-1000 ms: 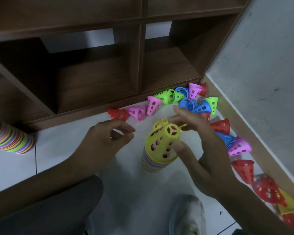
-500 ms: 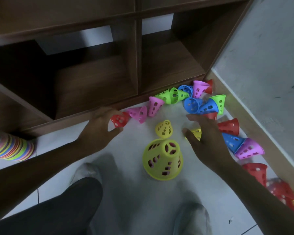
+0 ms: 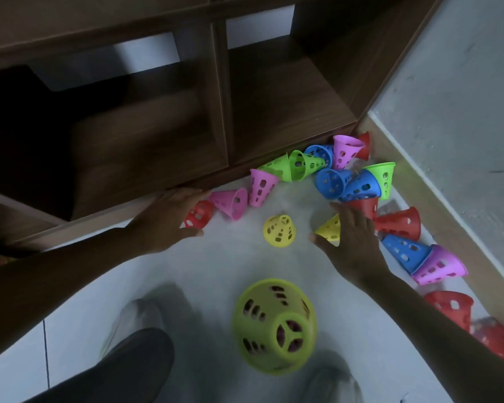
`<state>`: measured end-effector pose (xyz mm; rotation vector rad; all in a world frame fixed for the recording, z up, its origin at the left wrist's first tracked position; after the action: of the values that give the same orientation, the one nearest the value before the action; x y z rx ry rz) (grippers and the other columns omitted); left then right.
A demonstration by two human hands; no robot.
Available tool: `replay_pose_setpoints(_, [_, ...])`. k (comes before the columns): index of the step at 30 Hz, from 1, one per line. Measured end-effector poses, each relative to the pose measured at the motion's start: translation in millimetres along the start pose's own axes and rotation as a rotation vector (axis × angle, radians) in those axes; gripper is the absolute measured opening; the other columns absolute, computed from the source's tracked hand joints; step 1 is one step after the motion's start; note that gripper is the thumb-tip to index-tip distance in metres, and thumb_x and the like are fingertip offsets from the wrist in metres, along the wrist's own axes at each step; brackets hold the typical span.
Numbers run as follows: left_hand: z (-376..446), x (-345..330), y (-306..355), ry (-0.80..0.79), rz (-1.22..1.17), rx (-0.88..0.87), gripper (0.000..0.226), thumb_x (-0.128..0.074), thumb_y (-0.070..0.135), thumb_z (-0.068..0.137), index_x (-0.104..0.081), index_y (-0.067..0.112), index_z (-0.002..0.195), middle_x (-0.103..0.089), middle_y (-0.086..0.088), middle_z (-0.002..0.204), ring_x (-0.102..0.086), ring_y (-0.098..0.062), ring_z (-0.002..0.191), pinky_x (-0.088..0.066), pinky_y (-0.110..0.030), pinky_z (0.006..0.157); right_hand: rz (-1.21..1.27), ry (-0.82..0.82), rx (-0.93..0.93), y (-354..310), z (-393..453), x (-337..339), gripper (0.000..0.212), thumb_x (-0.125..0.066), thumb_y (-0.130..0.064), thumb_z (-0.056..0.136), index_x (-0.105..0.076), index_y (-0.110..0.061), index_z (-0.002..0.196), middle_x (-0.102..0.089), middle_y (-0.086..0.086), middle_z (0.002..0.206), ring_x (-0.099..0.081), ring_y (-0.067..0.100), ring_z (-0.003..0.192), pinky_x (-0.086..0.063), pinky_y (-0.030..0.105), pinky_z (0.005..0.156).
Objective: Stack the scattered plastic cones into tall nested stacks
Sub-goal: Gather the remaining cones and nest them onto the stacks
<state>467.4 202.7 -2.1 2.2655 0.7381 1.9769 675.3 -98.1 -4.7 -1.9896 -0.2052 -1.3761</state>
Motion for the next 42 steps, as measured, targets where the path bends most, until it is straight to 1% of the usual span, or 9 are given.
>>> replay_pose_setpoints(7, [14,-17,-8,-0.063,-0.026,0.013,0.081,-0.073,0.042,0.085,-0.035,0.016,0.151,-0.056,-0.011,0.140,-0.054,-0.029,0.126,-0.038,-0.039,0.108,-0.026,-0.042,0.139,-15,20,-17,0.090,-0.043,-0.084,0.077,-0.029,-0.032,0.149,-0.030,0.012,0.154,-0.031,0.037,0.138,-0.040,0.055,0.104])
replay_pose_setpoints(13, [22,-18,-9,-0.011,0.030,0.081,0.101,-0.039,0.079,0.081,-0.022,0.014,0.156,-0.056,-0.015,0.140,-0.058,-0.030,0.123,-0.046,-0.040,0.103,-0.051,-0.101,0.204,-32,26,-29,0.082,-0.043,-0.084,0.074,-0.037,-0.039,0.143,-0.022,0.008,0.158,-0.027,0.033,0.139,-0.036,0.049,0.103])
replay_pose_setpoints(17, [29,-16,-2,-0.041,-0.086,0.202,0.087,-0.061,0.054,0.084,-0.017,0.025,0.154,-0.066,-0.009,0.121,-0.066,-0.029,0.101,-0.054,-0.045,0.088,-0.079,-0.098,0.253,-35,28,-37,0.067,-0.046,-0.076,0.081,-0.045,-0.036,0.136,-0.024,0.008,0.157,-0.029,0.031,0.137,-0.037,0.048,0.102])
replay_pose_setpoints(20, [42,-15,-4,0.022,0.165,0.110,0.092,-0.060,0.070,0.079,-0.024,0.022,0.149,-0.072,-0.003,0.103,-0.070,-0.023,0.088,-0.058,-0.039,0.082,-0.078,-0.071,0.274,-35,30,-39,0.054,-0.054,-0.065,0.087,-0.050,-0.034,0.131,-0.028,0.008,0.157,-0.031,0.031,0.136,-0.038,0.047,0.100])
replay_pose_setpoints(25, [61,-17,13,-0.155,0.506,-0.063,0.072,-0.048,0.058,0.095,-0.026,0.021,0.153,-0.064,-0.005,0.123,-0.066,-0.021,0.102,-0.049,-0.031,0.091,-0.067,-0.064,0.275,-32,31,-40,0.050,-0.055,-0.061,0.089,-0.052,-0.032,0.130,-0.028,0.005,0.156,-0.030,0.029,0.136,-0.037,0.044,0.100])
replay_pose_setpoints(31, [76,-15,27,-0.203,0.391,0.008,0.052,-0.037,0.053,0.101,-0.037,0.023,0.144,-0.060,-0.002,0.125,-0.062,-0.021,0.102,-0.046,-0.031,0.086,-0.083,-0.064,0.272,-25,29,-40,0.049,-0.048,-0.062,0.092,-0.049,-0.032,0.131,-0.030,0.004,0.155,-0.033,0.029,0.136,-0.037,0.044,0.101])
replay_pose_setpoints(34, [82,-10,29,-0.232,0.272,0.121,0.069,-0.040,0.075,0.086,-0.044,0.028,0.137,-0.066,0.002,0.109,-0.062,-0.017,0.085,-0.047,-0.031,0.073,-0.091,-0.048,0.284,-22,26,-38,0.052,-0.041,-0.065,0.092,-0.050,-0.030,0.130,-0.032,0.006,0.154,-0.037,0.030,0.134,-0.039,0.044,0.099])
replay_pose_setpoints(39, [81,-14,32,-0.259,0.429,0.011,0.063,-0.036,0.063,0.096,-0.038,0.023,0.145,-0.059,0.000,0.128,-0.059,-0.018,0.106,-0.043,-0.028,0.092,-0.045,-0.056,0.246,-17,24,-31,0.052,-0.042,-0.064,0.093,-0.051,-0.029,0.131,-0.034,0.006,0.152,-0.040,0.029,0.129,-0.034,0.040,0.093])
replay_pose_setpoints(42, [77,-11,23,-0.251,0.251,0.055,0.055,-0.048,0.059,0.094,-0.047,0.022,0.135,-0.065,0.001,0.113,-0.063,-0.019,0.098,-0.050,-0.032,0.091,0.030,-0.051,0.212,-17,19,-22,0.049,-0.044,-0.062,0.094,-0.052,-0.031,0.131,-0.036,0.002,0.149,-0.040,0.025,0.128,-0.027,0.035,0.092])
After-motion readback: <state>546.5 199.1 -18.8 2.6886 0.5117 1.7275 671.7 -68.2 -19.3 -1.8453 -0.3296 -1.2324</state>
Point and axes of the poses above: each hand's wrist, its own z-axis towards the middle knuckle, its own x-axis out of the back of the hand, y = z × x, the point moved 3 cm from there along z, towards the middle knuckle
